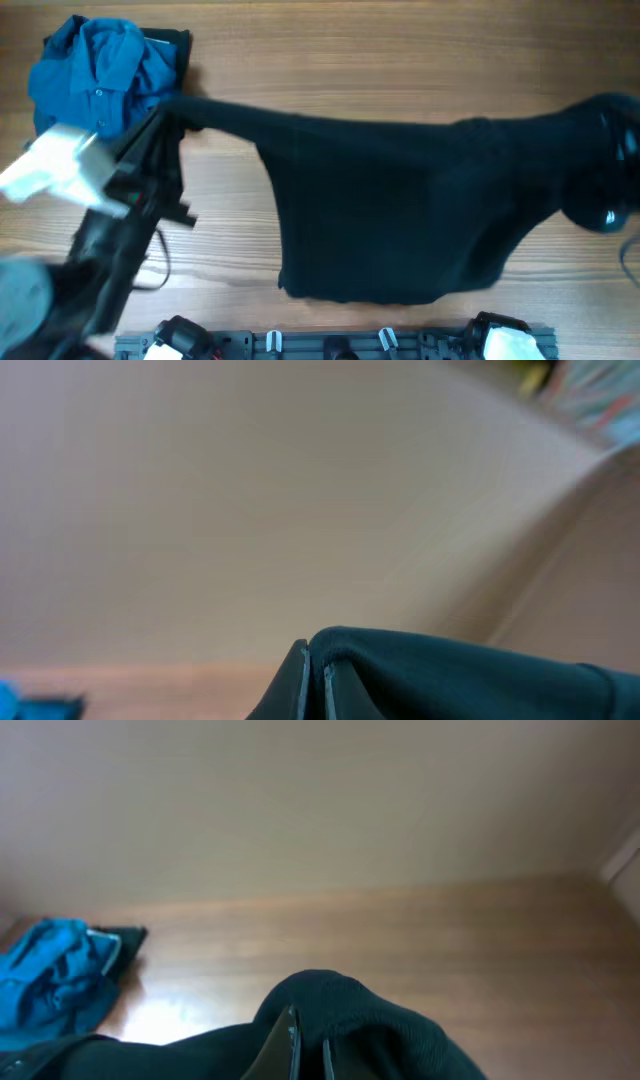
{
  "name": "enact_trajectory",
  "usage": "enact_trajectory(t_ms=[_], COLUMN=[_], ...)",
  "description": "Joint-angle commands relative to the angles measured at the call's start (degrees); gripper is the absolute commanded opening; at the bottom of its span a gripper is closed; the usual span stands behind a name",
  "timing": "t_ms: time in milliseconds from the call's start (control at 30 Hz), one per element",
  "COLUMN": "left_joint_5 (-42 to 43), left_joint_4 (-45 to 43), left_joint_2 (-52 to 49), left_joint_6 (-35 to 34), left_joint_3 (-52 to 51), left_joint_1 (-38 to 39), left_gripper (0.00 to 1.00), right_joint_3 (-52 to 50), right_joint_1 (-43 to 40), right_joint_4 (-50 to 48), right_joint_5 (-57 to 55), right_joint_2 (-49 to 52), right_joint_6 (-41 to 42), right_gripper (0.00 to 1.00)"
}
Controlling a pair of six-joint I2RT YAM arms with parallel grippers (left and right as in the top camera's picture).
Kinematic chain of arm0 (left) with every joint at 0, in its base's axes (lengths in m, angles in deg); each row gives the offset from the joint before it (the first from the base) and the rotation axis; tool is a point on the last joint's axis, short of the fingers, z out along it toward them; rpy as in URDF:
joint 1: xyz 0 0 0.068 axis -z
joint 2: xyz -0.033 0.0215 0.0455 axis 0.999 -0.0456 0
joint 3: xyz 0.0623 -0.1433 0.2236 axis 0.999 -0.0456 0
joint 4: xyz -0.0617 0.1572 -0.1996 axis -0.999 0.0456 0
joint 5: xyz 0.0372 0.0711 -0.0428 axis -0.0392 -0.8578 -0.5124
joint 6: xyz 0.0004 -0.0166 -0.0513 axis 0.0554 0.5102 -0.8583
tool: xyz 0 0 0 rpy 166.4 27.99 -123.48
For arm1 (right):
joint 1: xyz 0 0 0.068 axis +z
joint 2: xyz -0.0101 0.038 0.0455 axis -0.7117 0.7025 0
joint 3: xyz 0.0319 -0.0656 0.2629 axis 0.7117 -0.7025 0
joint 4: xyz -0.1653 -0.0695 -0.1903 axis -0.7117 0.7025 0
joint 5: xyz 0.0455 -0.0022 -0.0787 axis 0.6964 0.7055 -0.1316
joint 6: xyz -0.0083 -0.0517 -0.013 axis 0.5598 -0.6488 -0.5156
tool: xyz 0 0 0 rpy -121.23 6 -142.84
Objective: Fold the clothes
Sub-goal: 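Lift the black t-shirt with both grippers and stretch it apart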
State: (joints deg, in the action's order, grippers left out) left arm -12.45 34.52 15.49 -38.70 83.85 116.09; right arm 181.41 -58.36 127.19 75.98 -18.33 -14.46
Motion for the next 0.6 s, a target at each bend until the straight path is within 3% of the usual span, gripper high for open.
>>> enact_trajectory(t_ms=[0, 233, 333, 567], left_joint_5=[-9.8, -15.6, -15.6, -14.5], left_joint_4=[1.3, 1.8, 2.7, -2.3], left_joint_2=[-7.2, -20.1, -26.7, -41.7], left_joint_6=[-0.8, -3.2, -7.5, -8.7], left_joint_3=[1.0, 1.0, 1.0, 1.0], left_joint_1=[-0.5, -1.6, -3.8, -8.4], left_gripper=[0.04, 0.04, 0.04, 0.04], right_joint_3=[0.1, 0.1, 0.1, 0.1], right_joint_1=[0.0, 0.1, 0.2, 2.6], right_joint_4=[0.8, 1.0, -0.2, -9.7], right_joint_5=[-1.3, 3.2, 3.7, 3.8], right_joint_2=[7.8, 22.2, 29.1, 45.4], right_joint_6=[-1.7, -5.8, -6.1, -5.9], right_gripper=[0.04, 0.04, 0.04, 0.04])
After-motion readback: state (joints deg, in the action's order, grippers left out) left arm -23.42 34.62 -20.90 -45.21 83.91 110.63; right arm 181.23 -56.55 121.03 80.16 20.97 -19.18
